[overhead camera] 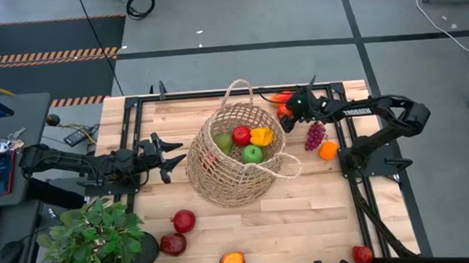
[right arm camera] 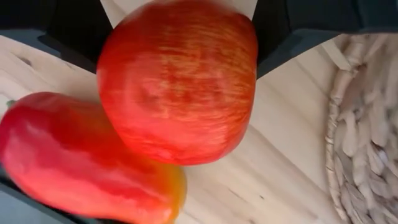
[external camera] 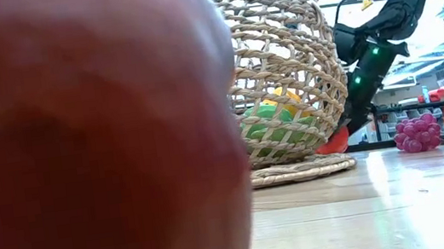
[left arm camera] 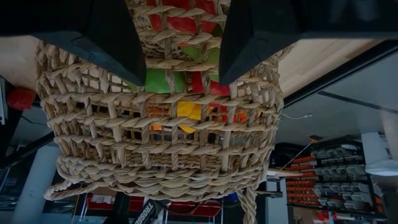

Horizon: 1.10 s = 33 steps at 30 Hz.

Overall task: Build produce basket
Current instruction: Put the red apple into the basket

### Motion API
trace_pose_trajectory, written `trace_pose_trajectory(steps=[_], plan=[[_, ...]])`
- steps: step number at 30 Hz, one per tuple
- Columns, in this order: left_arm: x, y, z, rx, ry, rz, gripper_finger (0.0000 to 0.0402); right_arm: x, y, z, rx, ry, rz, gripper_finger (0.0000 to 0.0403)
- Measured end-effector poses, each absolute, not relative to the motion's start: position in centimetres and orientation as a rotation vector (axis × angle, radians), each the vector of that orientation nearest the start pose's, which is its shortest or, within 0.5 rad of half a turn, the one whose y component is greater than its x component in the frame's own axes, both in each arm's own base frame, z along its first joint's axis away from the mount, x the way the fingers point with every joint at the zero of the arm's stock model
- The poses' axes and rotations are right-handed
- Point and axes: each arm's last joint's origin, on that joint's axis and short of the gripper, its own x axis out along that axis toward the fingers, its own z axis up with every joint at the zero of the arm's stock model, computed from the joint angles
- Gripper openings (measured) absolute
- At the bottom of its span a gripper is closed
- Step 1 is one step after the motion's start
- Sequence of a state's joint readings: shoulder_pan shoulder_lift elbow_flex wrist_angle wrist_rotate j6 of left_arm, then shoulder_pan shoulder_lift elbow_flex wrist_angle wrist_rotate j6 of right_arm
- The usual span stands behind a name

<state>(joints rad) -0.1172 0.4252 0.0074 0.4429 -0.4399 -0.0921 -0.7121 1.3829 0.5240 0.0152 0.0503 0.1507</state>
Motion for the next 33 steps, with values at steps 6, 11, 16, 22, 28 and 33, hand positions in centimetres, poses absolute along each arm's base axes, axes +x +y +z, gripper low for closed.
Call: trace_pose_trajectory(steps=[6, 11, 16, 22, 28, 33], plan=[[12.2, -0.2, 17.0, -0.099, -0.039, 0.321, 0.0209, 17.9, -14.9, 16.7, 0.43, 0.66, -0.743, 0.0318], [12.2, -0.2, 17.0, -0.099, -0.039, 0.321, 0.0212, 17.4, -14.0, 19.7, 0.432, 0.494, -0.701, 0.0318], [12.2, -0.2, 17.0, -0.099, -0.039, 0.321, 0.0208, 16.5, -12.8, 22.9, 0.423, 0.306, -0.64, 0.0318], [12.2, -0.2, 17.0, -0.098, -0.039, 0.321, 0.0208, 15.8, -11.1, 26.4, 0.386, 0.077, -0.5, 0.0318], [12.2, -0.2, 17.0, -0.099, -0.039, 0.321, 0.021, 15.6, -9.4, 28.8, 0.37, -0.093, -0.302, 0.0318], [12.2, -0.2, 17.0, -0.099, -0.039, 0.321, 0.0205, 15.9, -8.2, 30.3, 0.36, -0.209, -0.15, 0.0318]])
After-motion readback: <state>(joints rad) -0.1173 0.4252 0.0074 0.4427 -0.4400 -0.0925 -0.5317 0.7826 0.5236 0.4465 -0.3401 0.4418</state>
